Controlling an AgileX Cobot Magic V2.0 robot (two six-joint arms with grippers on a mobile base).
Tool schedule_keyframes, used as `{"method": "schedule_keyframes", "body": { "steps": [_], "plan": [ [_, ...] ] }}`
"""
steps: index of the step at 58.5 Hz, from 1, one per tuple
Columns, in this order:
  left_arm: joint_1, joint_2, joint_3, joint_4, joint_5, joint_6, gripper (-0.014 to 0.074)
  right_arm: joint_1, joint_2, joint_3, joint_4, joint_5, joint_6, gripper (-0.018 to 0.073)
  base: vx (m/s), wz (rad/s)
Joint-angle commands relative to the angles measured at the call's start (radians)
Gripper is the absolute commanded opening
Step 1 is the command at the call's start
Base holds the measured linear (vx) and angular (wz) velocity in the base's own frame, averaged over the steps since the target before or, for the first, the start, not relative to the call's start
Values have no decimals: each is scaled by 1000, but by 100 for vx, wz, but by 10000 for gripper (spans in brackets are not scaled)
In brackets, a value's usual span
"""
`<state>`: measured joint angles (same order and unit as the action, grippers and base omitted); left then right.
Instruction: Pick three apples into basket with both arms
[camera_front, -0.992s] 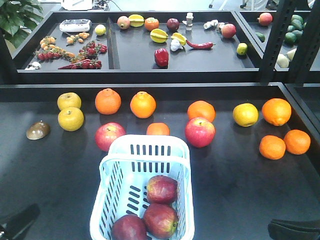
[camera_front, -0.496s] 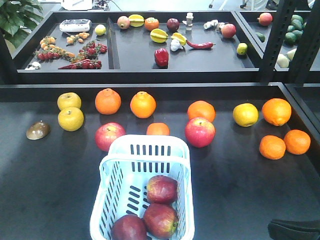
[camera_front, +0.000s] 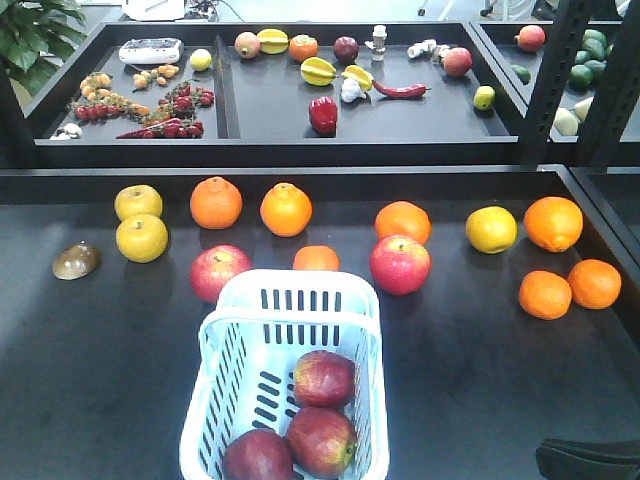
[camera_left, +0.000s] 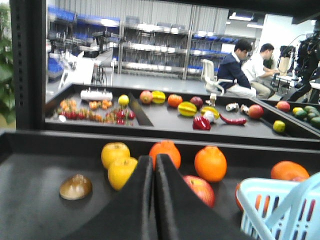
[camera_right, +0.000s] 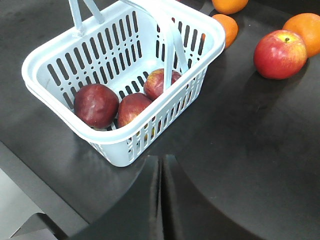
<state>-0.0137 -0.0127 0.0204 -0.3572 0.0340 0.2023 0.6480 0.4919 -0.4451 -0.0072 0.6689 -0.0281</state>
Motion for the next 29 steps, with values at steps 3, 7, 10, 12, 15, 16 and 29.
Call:
{"method": "schedule_keyframes", "body": {
  "steps": [3,7,10,12,15,16,29],
  "plan": [
    [5,-14,-16,97,-16,-139,-6,0,3,-27,-8,-61,-5,-5,0,0],
    [5,-14,-16,152,-14,-210,-6,0,3,-27,-8,-61,-5,-5,0,0],
    [5,-14,-16,184,-15,-240,-6,0,3,-27,-8,-61,-5,-5,0,0],
    [5,-14,-16,192,-15,-248,-6,0,3,-27,-8,-61,-5,-5,0,0],
    [5,-14,-16,190,-15,-247,-6,0,3,-27,-8,-61,-5,-5,0,0],
    [5,-14,-16,190,-15,-247,-6,0,3,-27,-8,-61,-5,-5,0,0],
    [5,-14,-16,235,-15,-243,-6,0,3,-27,-8,-61,-5,-5,0,0]
  ]
}}
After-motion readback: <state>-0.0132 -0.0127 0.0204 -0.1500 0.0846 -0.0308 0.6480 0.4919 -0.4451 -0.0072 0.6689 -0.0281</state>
